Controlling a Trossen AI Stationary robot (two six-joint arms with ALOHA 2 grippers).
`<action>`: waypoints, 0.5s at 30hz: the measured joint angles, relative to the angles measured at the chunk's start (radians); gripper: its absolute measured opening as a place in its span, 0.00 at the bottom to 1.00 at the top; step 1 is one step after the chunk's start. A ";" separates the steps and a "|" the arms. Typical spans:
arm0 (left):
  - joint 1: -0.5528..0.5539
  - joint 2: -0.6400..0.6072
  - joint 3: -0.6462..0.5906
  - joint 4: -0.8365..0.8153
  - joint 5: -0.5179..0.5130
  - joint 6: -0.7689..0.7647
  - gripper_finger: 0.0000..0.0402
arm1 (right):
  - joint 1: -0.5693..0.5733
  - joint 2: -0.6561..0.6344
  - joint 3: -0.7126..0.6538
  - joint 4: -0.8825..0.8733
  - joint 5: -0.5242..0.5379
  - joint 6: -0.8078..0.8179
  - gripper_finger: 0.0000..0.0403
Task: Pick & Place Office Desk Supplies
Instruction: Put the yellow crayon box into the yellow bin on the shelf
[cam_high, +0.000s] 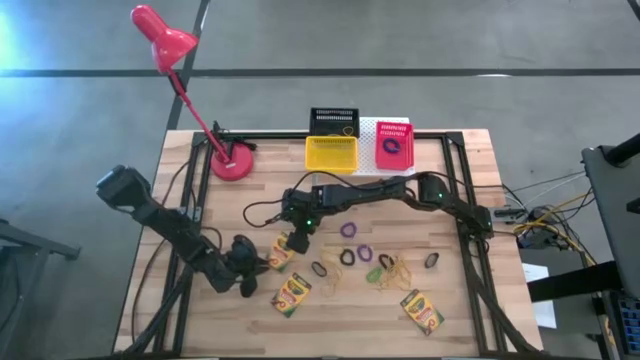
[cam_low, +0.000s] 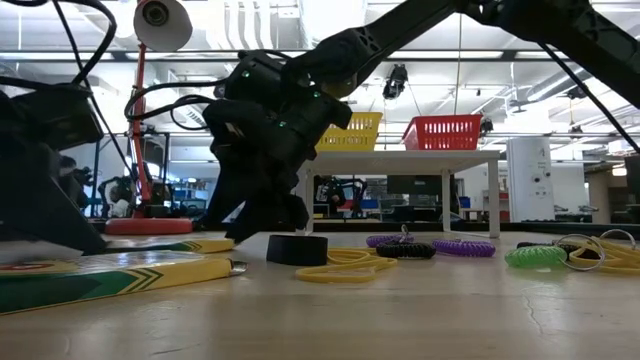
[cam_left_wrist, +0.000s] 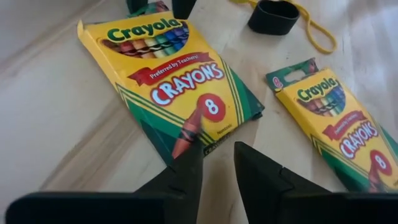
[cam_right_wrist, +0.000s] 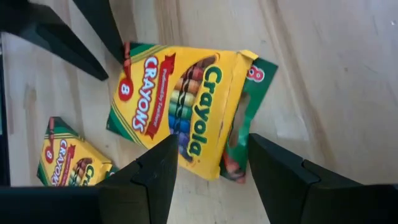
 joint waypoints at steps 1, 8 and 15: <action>0.000 0.016 0.000 0.020 -0.002 0.000 0.25 | 0.000 0.000 0.000 0.002 0.000 0.000 0.46; 0.000 0.062 0.004 0.052 -0.009 0.000 0.20 | 0.001 -0.002 0.003 0.002 -0.049 -0.001 0.46; 0.000 0.058 0.003 0.053 -0.027 0.003 0.19 | 0.002 -0.014 0.031 0.007 -0.053 -0.016 0.44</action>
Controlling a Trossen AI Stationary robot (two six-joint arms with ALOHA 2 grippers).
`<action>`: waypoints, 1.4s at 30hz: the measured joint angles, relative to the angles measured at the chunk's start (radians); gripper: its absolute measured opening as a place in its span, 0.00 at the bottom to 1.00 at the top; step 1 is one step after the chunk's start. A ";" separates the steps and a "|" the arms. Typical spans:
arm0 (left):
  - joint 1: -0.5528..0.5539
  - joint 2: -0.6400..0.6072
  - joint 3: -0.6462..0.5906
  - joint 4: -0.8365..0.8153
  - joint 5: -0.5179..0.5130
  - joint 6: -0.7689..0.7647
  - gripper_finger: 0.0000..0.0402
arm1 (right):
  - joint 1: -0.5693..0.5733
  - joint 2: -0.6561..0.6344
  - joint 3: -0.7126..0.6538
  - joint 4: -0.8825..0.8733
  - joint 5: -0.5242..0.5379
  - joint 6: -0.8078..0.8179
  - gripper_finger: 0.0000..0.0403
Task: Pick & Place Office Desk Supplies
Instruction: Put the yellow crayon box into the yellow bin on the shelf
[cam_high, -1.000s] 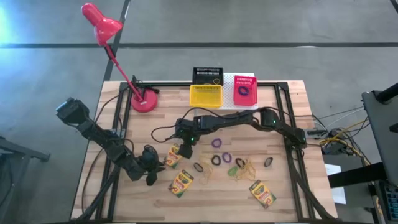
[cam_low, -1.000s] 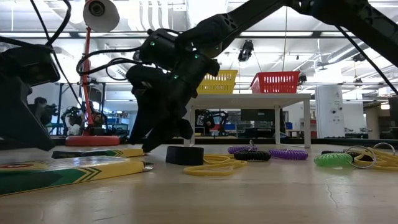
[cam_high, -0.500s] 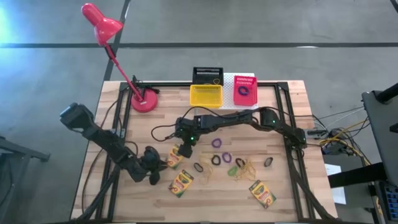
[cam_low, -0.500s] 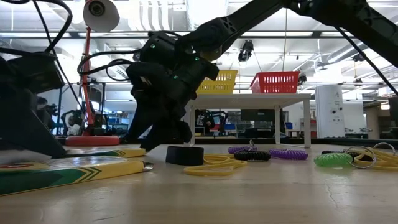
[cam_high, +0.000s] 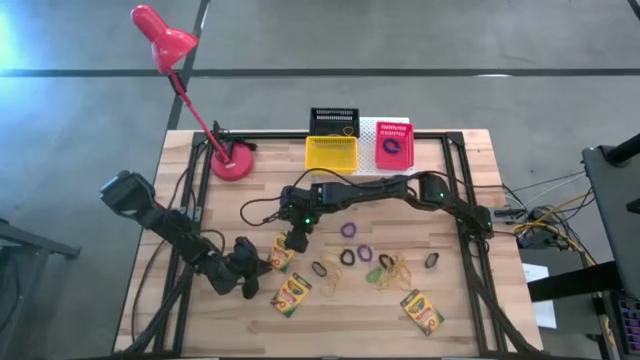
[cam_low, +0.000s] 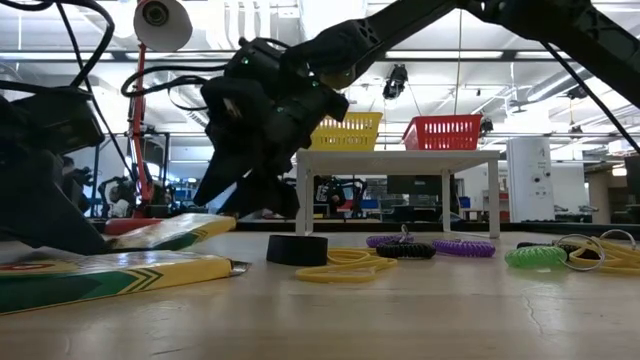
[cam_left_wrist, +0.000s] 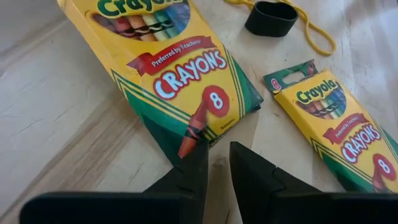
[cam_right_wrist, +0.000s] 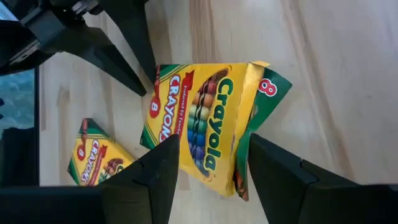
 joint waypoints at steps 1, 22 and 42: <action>0.000 0.000 0.000 0.000 -0.002 0.000 0.19 | 0.001 0.000 0.000 0.000 0.001 0.000 0.43; 0.000 0.000 0.003 0.012 -0.083 -0.002 0.19 | 0.026 -0.033 0.003 -0.024 0.099 -0.053 0.04; 0.002 -0.107 0.008 -0.045 -0.114 0.024 0.19 | 0.185 -0.408 -0.247 -0.135 0.485 -0.029 0.02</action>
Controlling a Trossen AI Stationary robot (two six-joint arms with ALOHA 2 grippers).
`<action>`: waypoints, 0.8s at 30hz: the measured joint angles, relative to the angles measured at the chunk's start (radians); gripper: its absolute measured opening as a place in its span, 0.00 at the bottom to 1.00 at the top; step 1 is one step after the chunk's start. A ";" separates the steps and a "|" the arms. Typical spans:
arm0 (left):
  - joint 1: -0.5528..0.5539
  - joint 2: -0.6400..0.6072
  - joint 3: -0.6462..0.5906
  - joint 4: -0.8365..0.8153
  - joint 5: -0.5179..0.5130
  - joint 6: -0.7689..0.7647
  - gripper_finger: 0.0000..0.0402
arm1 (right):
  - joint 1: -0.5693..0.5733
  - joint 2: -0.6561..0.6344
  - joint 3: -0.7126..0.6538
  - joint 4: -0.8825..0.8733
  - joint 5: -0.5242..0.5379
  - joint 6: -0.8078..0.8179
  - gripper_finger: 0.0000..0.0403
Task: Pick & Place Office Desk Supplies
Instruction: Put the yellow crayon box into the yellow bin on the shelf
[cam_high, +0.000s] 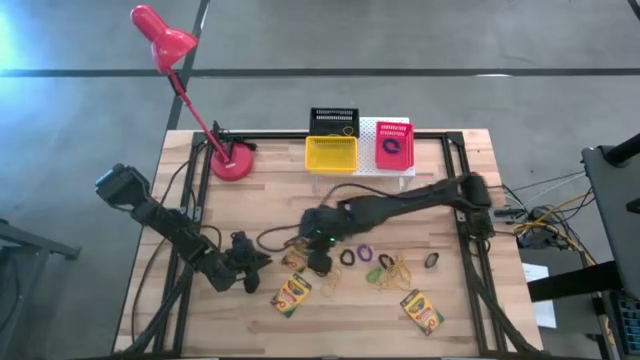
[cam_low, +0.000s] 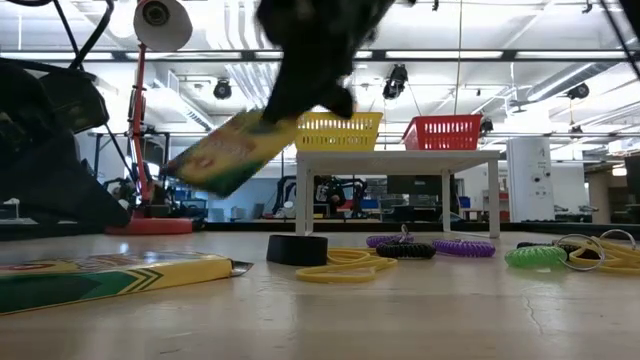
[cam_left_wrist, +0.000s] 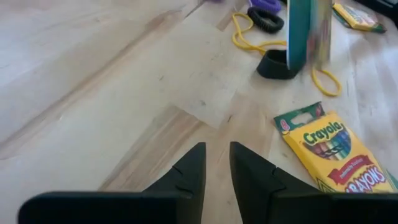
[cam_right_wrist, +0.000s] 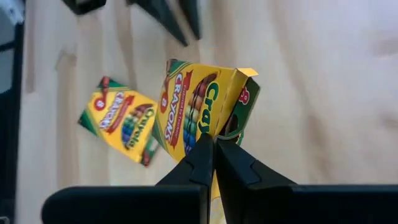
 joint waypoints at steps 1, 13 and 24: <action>0.000 0.000 0.000 0.000 -0.009 0.001 0.19 | 0.011 -0.045 -0.034 0.020 0.051 0.013 0.02; 0.032 -0.001 0.001 0.008 -0.127 0.046 0.19 | -0.002 -0.495 -0.219 0.124 0.627 0.057 0.02; 0.093 -0.002 0.001 0.012 -0.130 0.082 0.19 | -0.226 -0.436 -0.114 -0.101 0.501 0.159 0.02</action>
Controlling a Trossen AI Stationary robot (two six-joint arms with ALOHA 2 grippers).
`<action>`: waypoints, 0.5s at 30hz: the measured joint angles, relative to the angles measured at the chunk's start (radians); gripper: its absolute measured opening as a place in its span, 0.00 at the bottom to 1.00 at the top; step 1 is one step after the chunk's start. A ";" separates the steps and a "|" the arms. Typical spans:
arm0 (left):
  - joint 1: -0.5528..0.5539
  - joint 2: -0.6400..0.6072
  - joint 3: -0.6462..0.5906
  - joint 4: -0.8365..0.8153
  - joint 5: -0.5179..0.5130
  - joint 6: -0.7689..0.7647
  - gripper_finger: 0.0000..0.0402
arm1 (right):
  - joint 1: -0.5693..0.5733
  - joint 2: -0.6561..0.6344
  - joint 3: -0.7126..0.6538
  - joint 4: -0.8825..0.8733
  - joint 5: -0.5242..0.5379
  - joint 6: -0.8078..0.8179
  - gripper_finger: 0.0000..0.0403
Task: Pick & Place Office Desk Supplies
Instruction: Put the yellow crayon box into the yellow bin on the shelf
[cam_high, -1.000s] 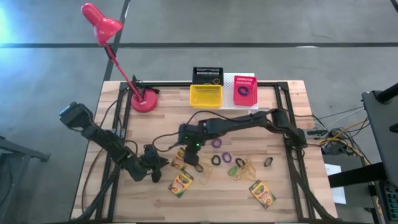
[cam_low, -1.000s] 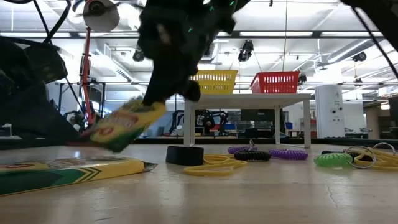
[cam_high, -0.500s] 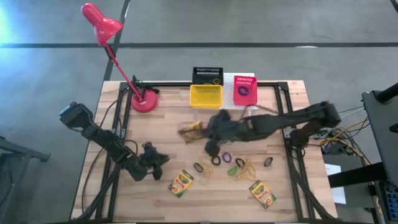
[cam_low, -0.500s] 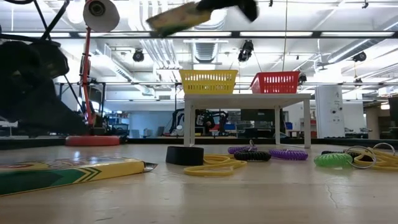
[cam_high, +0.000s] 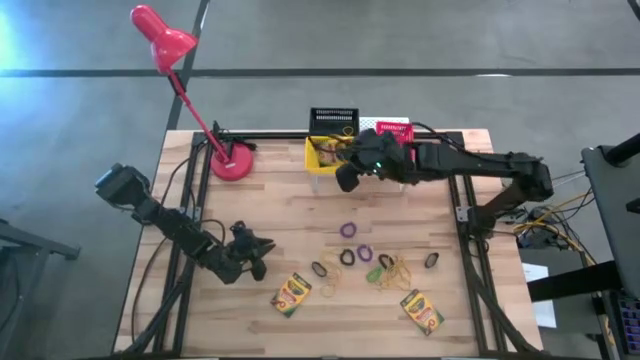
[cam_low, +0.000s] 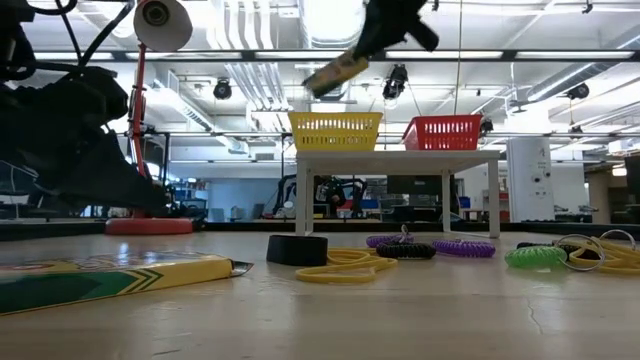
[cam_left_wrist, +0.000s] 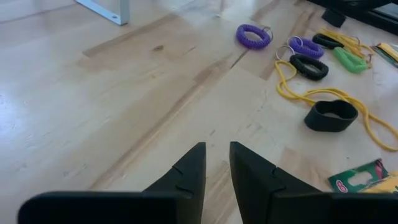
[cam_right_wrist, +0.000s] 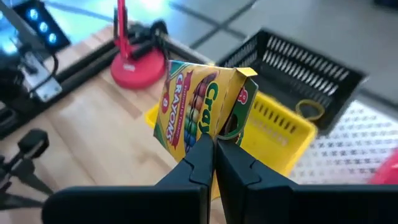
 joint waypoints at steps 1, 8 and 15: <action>0.001 0.000 0.000 0.000 0.000 0.000 0.19 | -0.013 0.013 0.010 -0.013 -0.014 0.000 0.02; 0.001 0.000 0.001 -0.001 0.000 0.000 0.19 | -0.097 0.077 0.076 -0.057 -0.121 0.008 0.02; 0.002 0.000 0.001 -0.002 0.000 0.005 0.19 | -0.159 0.128 0.131 -0.087 -0.179 0.006 0.02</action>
